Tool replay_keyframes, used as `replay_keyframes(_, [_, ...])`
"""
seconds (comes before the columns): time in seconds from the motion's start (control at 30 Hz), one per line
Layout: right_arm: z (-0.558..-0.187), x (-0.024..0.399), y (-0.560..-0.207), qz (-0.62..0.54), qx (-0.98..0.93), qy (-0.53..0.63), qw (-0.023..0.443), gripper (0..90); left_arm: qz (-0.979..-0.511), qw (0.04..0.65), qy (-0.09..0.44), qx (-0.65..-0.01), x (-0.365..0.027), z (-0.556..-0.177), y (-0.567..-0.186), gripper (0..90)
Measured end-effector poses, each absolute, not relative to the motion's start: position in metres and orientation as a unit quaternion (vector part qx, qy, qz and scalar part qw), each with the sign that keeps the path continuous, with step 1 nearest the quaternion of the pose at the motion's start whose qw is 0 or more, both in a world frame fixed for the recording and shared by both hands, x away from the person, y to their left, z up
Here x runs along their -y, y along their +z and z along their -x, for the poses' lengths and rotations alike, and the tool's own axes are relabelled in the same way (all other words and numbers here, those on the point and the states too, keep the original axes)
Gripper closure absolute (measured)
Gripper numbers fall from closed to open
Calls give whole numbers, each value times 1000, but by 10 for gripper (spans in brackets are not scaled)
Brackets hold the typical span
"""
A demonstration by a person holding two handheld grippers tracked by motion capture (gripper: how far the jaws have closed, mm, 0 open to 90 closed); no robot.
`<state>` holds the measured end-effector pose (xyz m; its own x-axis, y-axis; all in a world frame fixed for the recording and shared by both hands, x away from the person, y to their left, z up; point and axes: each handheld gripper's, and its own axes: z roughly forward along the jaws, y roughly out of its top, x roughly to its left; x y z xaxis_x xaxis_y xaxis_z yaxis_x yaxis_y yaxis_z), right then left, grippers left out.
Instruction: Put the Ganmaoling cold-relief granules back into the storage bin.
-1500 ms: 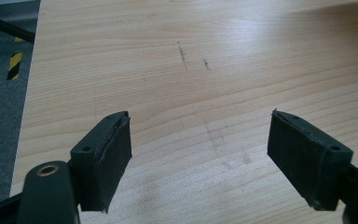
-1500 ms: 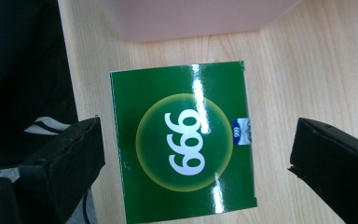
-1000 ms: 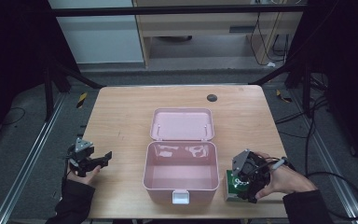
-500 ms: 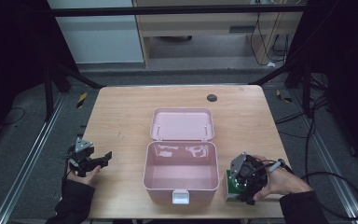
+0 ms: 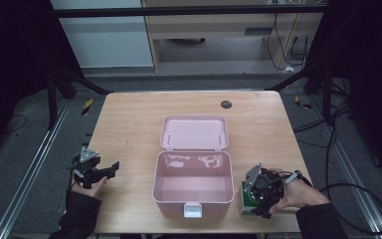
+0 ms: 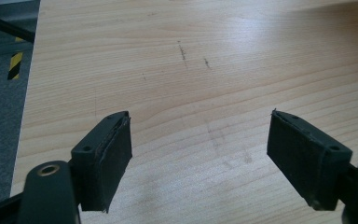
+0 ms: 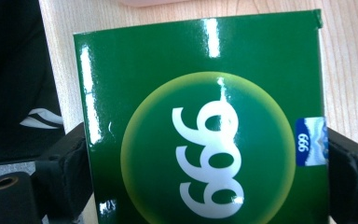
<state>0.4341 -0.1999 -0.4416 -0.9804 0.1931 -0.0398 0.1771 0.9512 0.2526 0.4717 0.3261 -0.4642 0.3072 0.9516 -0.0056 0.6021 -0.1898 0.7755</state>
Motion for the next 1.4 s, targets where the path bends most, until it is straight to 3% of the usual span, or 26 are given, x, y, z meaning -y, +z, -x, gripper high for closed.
replay_keyframes(0.7, [-436, 201, -438, -109, -986, 123, 30, 158, -729, 348, 251, -533, -326, -472, -464, 216])
replay_keyframes(1.4, [-434, 205, -379, -104, -981, 150, 61, 158, -731, 346, 250, -532, -325, -472, -464, 217])
